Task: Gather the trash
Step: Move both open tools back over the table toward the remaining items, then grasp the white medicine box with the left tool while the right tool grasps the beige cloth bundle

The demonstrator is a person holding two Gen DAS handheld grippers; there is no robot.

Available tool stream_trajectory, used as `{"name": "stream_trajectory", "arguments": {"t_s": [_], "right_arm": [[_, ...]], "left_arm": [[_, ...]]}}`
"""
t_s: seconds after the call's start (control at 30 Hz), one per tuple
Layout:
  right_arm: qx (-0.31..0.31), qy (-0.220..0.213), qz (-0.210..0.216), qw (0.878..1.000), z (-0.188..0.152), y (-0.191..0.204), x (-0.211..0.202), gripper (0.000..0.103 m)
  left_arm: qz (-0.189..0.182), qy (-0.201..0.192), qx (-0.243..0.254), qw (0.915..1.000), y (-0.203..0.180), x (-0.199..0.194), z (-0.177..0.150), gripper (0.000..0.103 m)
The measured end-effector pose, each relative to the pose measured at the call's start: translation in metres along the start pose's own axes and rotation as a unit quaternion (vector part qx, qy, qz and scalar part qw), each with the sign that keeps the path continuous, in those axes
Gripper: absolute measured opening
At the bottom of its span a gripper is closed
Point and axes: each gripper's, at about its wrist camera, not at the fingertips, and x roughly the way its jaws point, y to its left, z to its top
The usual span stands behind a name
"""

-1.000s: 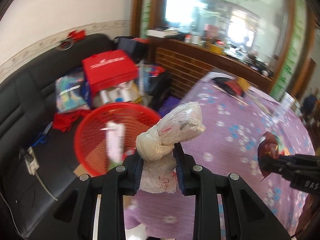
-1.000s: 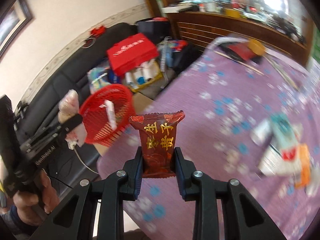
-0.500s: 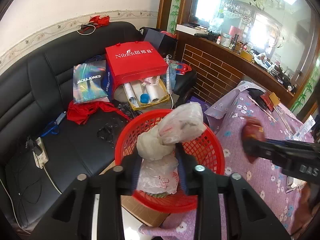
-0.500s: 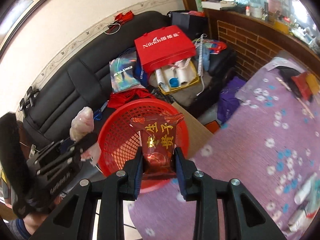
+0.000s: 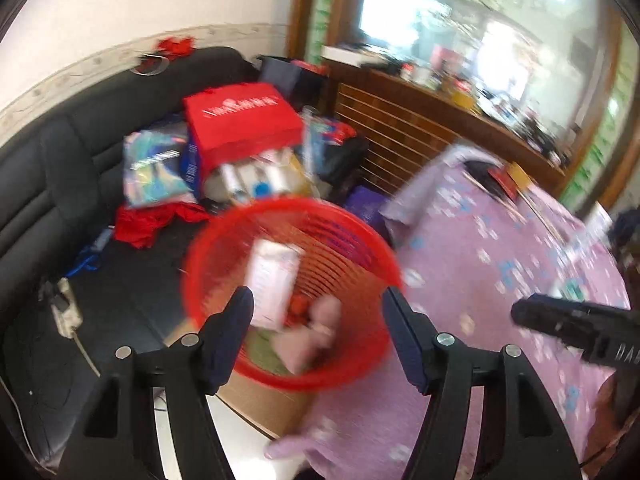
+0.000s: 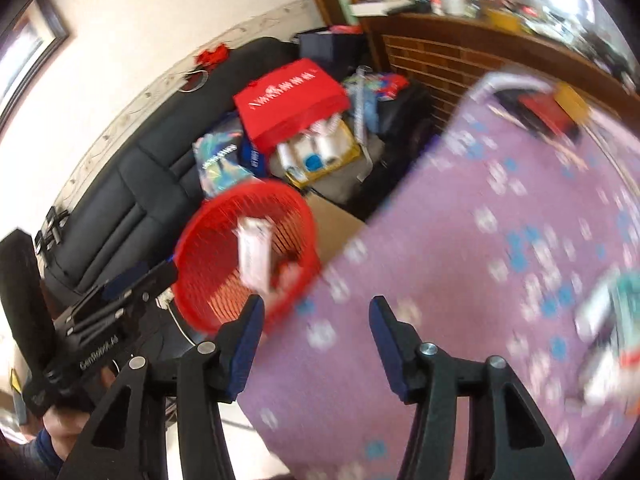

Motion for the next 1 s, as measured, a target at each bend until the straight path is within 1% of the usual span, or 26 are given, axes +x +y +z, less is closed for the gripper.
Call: {"name": "stream_trajectory", "arguments": {"t_s": [0.07, 0.17, 0.3, 0.43, 0.53, 0.63, 0.73, 0.8, 0.87, 0.93, 1.0], "right_arm": [[0.016, 0.009, -0.014, 1.0, -0.025, -0.014, -0.007, 0.059], [0.051, 0.016, -0.021, 0.998, -0.058, -0.041, -0.022, 0.059], [0.102, 0.003, -0.036, 0.994, -0.089, -0.08, -0.051, 0.059], [0.149, -0.023, -0.059, 0.987, -0.113, -0.116, -0.088, 0.059], [0.181, -0.037, -0.084, 0.979, -0.133, -0.142, -0.114, 0.059], [0.207, -0.046, -0.105, 0.972, -0.151, -0.163, -0.136, 0.059], [0.233, -0.056, -0.128, 0.962, -0.17, -0.188, -0.16, 0.059], [0.251, -0.065, -0.137, 0.956, -0.183, -0.202, -0.175, 0.059], [0.266, -0.073, -0.145, 0.95, -0.194, -0.214, -0.19, 0.059], [0.277, -0.08, -0.156, 0.945, -0.203, -0.224, -0.203, 0.059], [0.282, -0.086, -0.161, 0.942, -0.214, -0.232, -0.214, 0.059]], "left_arm": [[-0.018, 0.019, 0.027, 0.9993, -0.026, 0.006, -0.012, 0.066], [-0.042, 0.038, 0.058, 0.9967, -0.062, 0.011, -0.027, 0.066], [-0.072, 0.052, 0.102, 0.9909, -0.11, 0.01, -0.042, 0.066], [-0.102, 0.065, 0.143, 0.9823, -0.158, 0.006, -0.055, 0.066], [-0.13, 0.081, 0.167, 0.9741, -0.194, 0.007, -0.063, 0.066], [-0.157, 0.1, 0.191, 0.9639, -0.23, 0.011, -0.07, 0.066], [-0.172, 0.108, 0.214, 0.9555, -0.27, 0.016, -0.076, 0.066], [-0.183, 0.122, 0.228, 0.9484, -0.298, 0.026, -0.077, 0.066], [-0.192, 0.134, 0.232, 0.944, -0.32, 0.038, -0.077, 0.066], [-0.184, 0.143, 0.24, 0.9423, -0.34, 0.052, -0.077, 0.065], [-0.172, 0.148, 0.251, 0.9408, -0.357, 0.07, -0.077, 0.065]]}}
